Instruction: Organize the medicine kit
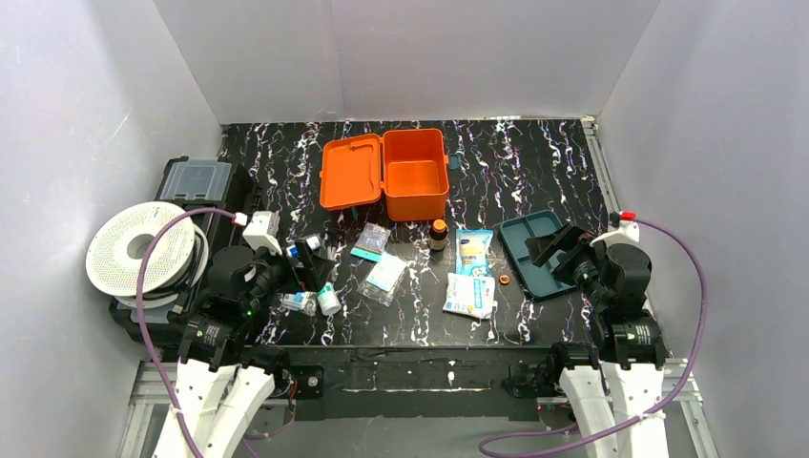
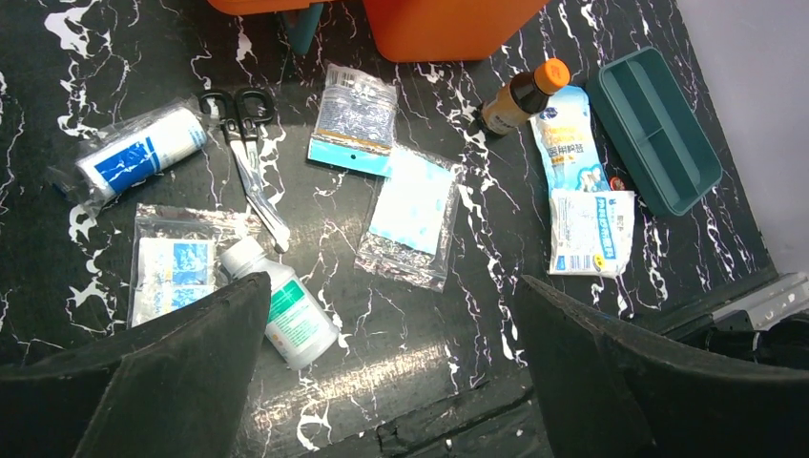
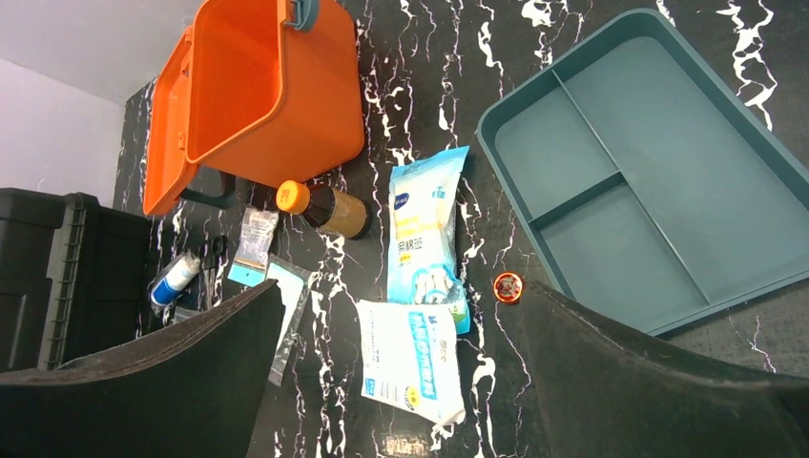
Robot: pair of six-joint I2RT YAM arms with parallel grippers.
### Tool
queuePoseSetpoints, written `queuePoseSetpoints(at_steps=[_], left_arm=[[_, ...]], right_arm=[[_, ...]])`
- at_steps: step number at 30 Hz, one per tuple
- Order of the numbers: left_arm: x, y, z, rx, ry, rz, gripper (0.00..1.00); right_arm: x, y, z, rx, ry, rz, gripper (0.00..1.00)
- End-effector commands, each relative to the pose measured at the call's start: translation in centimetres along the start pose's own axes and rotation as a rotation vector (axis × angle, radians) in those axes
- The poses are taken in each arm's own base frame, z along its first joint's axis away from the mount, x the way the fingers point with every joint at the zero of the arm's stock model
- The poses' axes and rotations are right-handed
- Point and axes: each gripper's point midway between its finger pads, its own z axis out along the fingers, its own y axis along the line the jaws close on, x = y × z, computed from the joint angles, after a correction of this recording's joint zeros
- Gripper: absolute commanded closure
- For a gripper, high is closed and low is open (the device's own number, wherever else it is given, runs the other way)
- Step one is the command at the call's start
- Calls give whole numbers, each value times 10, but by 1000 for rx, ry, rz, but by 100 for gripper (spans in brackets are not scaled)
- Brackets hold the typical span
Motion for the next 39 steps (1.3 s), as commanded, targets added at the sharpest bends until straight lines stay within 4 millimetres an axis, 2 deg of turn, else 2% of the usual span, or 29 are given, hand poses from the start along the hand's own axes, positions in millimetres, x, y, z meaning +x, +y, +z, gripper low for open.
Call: queuePoseSetpoints(at_steps=[1,10,14,18,22,26,28,33,39], left_arm=[[-1,-8,-3,36,14,12,1],[-4,-7,-5,27,-36,-35,1],[2,-15,-3,85,4,4,1],[4,-9,0,49,24,-8,1],[10,-8,4,43,70,-5,1],[13,5,6,-30,91,-17,0],[15,7,7,-45,106,-18,1],[17,13,7,-78,116,-23,0],[18,16,6,-93,115,-24,0]], right_arm=[[-13,12,-3,-23,-12,9,0],[-14,5,-4,5,-28,-22,0],[-12,14,-6,-57,-27,-51,0],[-4,26,-6,-140,11,-98,0],[-3,28,-3,-141,58,-129,0],[1,35,3,-166,137,-119,0],[1,41,6,-187,162,-111,4],[5,50,21,-210,213,-102,6],[17,74,39,-194,265,-187,6]])
